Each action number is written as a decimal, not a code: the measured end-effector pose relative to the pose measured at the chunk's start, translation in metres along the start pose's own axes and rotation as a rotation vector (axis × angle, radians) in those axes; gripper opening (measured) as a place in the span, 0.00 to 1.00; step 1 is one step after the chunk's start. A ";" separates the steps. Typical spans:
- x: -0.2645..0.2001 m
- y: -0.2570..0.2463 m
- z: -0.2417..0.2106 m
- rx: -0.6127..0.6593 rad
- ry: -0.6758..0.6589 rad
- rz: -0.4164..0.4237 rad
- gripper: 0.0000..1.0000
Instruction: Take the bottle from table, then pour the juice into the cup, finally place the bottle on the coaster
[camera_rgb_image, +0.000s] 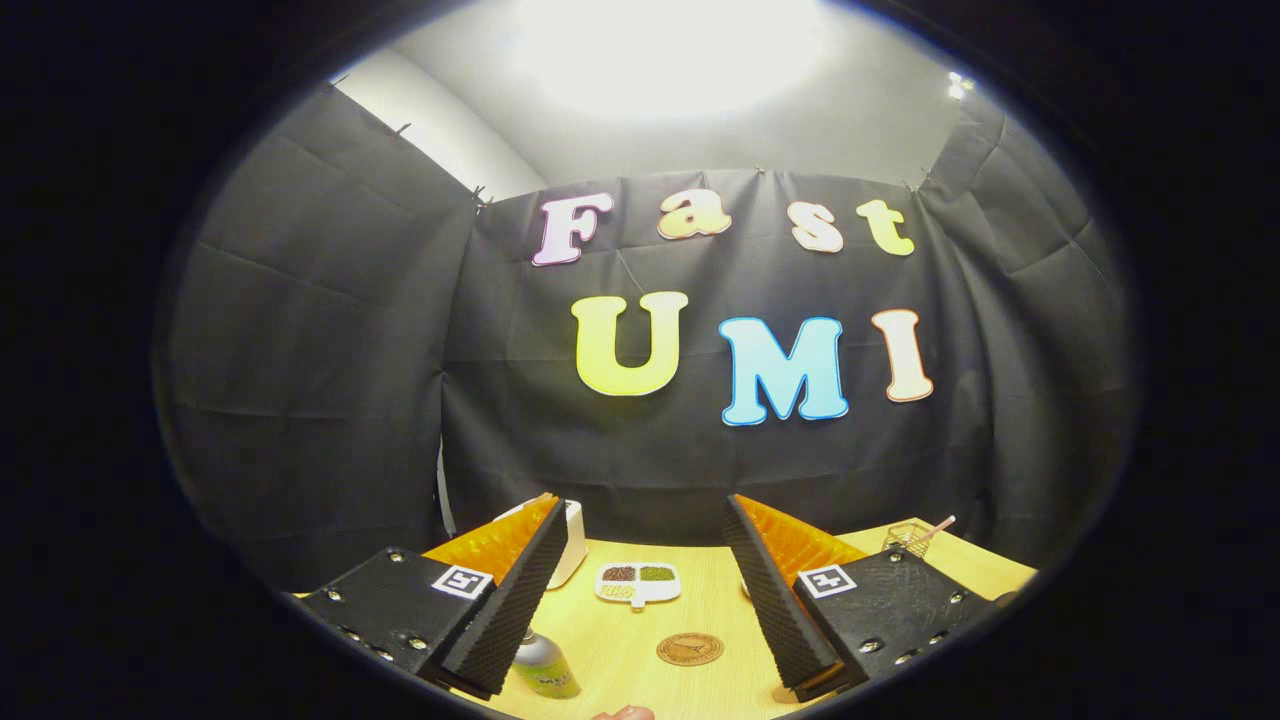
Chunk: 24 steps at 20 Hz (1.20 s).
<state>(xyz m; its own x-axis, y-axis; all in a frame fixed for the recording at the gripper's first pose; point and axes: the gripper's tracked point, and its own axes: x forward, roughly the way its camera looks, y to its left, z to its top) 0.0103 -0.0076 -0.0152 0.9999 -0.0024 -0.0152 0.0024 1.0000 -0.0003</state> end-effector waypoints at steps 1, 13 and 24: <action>0.000 0.000 -0.001 0.003 0.003 -0.003 0.96; -0.002 0.045 -0.032 -0.069 0.017 0.028 0.96; 0.014 0.114 -0.112 -0.050 0.133 0.071 0.96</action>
<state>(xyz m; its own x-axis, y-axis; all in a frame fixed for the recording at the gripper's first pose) 0.0231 0.1066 -0.1277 0.9866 0.0653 -0.1496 -0.0726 0.9964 -0.0443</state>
